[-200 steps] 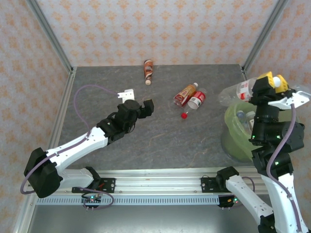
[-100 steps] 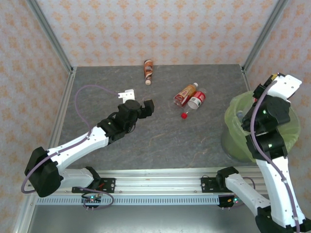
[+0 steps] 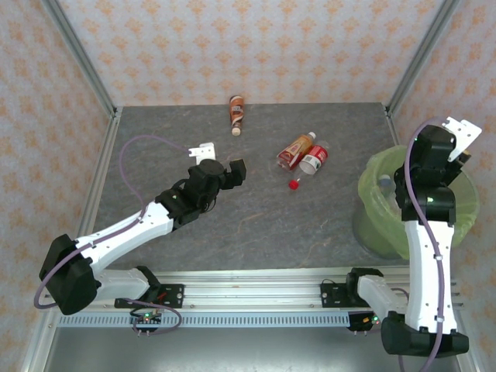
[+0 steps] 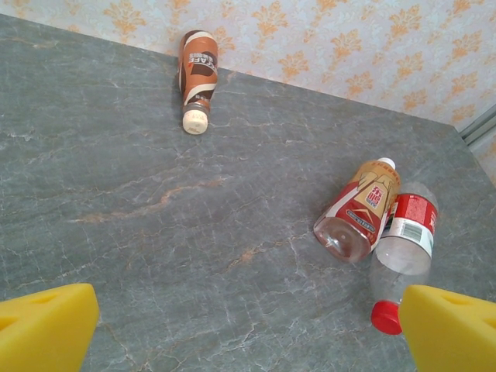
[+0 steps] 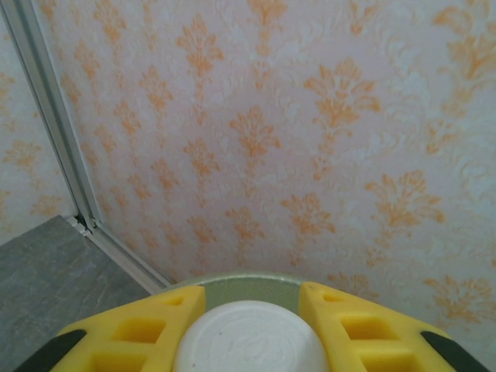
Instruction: Put the plastic bottles in the bin
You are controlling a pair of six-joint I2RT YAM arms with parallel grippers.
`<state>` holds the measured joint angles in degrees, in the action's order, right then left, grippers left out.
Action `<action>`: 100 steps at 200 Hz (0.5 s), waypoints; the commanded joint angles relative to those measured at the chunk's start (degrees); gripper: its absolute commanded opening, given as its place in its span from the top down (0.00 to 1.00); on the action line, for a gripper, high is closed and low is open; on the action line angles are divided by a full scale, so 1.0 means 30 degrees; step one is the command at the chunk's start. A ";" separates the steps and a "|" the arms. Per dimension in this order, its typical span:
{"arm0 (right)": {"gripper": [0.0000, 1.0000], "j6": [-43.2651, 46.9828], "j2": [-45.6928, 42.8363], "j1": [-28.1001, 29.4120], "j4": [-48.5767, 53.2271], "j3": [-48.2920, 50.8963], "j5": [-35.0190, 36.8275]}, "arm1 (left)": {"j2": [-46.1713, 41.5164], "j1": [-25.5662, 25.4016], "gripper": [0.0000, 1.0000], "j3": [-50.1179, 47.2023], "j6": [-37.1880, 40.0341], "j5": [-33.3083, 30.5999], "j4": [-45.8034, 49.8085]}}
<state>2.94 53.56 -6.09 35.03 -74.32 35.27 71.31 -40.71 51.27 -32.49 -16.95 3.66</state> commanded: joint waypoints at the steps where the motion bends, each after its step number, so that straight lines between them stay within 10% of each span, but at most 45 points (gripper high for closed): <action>1: 0.96 -0.1709 0.0311 -0.0286 0.1962 0.0710 -0.1446 | -0.0010 0.0221 0.00 0.0275 0.0430 -0.0218 0.0383; 48: 0.32 -0.2738 0.1833 -0.0364 0.3358 0.1374 -0.1307 | 0.0104 0.0217 0.00 0.0309 0.0400 -0.0128 0.0346; 100: 0.21 -0.2268 0.1058 -0.0360 0.2761 0.1256 -0.0361 | 0.0408 0.0239 0.00 0.0324 0.0201 -0.0024 0.0273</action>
<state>-3.64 59.88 -7.27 42.52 -70.50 32.73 71.55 -40.47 51.27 -32.49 -16.88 3.66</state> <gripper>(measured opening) 0.796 0.999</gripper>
